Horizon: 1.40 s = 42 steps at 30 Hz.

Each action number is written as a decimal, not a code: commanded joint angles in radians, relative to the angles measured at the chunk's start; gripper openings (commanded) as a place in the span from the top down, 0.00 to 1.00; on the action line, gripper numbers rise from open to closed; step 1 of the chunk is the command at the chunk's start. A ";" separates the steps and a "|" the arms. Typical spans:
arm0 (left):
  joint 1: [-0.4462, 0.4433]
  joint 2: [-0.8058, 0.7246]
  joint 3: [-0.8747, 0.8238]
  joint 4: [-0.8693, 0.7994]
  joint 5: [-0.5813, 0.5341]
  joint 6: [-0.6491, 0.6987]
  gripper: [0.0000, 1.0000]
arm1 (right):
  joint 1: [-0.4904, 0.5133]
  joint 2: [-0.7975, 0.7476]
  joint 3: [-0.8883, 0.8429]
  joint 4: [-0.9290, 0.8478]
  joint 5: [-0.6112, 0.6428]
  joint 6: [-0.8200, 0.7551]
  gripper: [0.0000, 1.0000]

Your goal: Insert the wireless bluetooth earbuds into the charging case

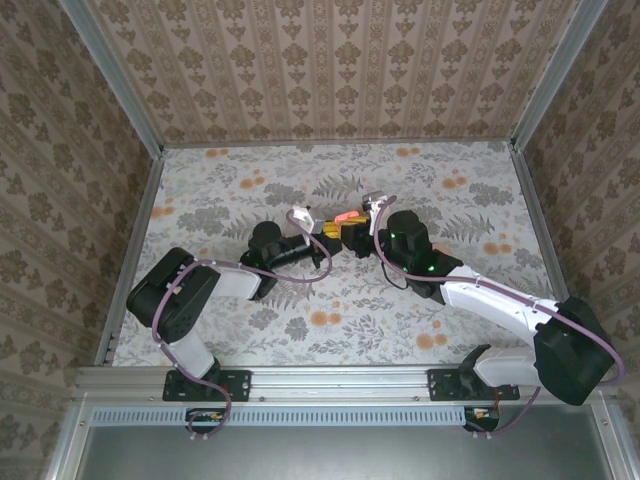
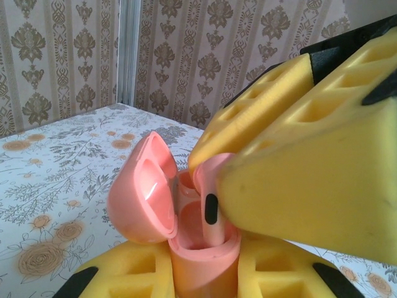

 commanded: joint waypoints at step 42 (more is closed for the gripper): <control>-0.001 -0.059 -0.018 0.086 0.009 0.023 0.88 | -0.012 -0.043 0.023 -0.092 -0.025 0.034 0.42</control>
